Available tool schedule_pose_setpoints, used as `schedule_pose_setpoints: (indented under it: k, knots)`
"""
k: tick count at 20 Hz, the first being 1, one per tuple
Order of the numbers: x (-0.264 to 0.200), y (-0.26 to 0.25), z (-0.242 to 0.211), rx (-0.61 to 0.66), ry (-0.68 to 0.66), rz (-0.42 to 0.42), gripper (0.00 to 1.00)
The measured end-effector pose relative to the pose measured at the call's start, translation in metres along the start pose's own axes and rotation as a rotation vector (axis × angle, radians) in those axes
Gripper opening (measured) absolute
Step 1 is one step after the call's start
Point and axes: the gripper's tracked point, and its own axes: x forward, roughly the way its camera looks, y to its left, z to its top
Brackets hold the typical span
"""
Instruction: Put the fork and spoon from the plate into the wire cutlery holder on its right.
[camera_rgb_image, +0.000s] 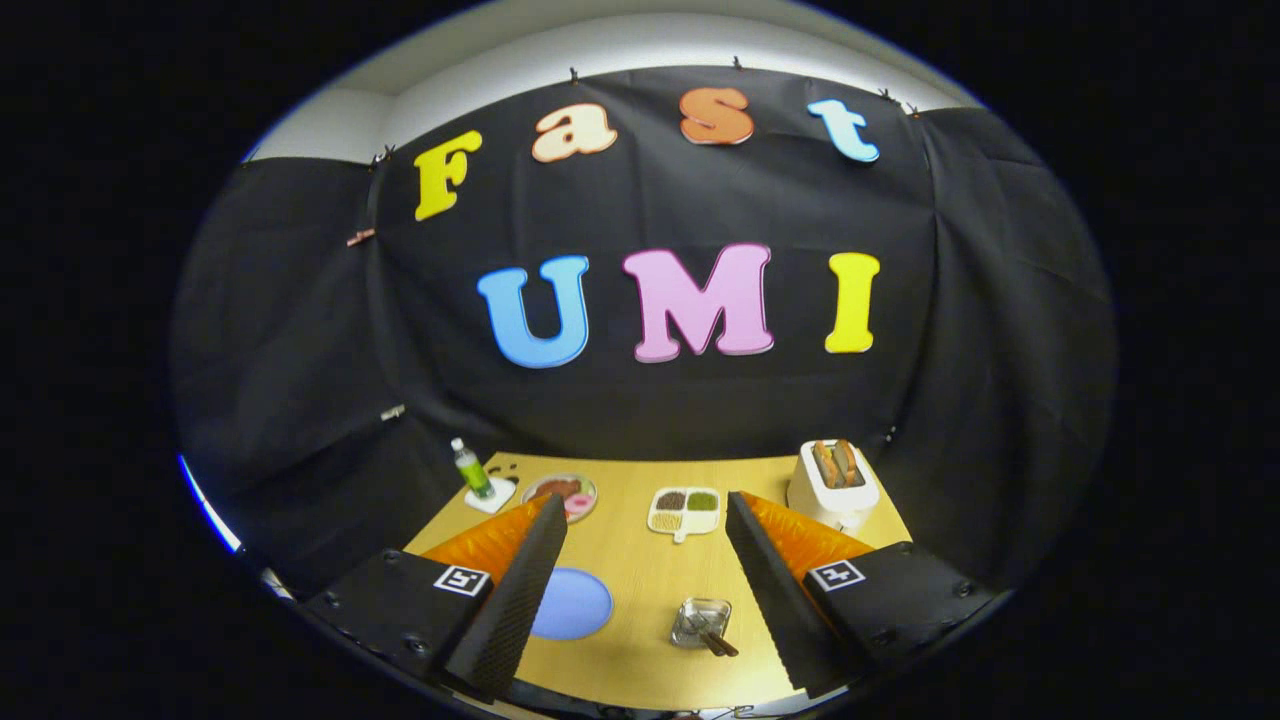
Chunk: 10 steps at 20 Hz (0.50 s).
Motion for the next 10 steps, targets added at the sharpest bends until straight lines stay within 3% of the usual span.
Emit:
schedule_pose_setpoints:
  k: [4,6,10]
  knots:
    - [-0.015,-0.009,0.035,-0.025,-0.16,-0.085,0.99]
    - [-0.021,-0.02,0.029,0.024,-0.178,-0.14,0.99]
    - [-0.022,-0.041,0.004,0.084,-0.14,-0.143,0.99]
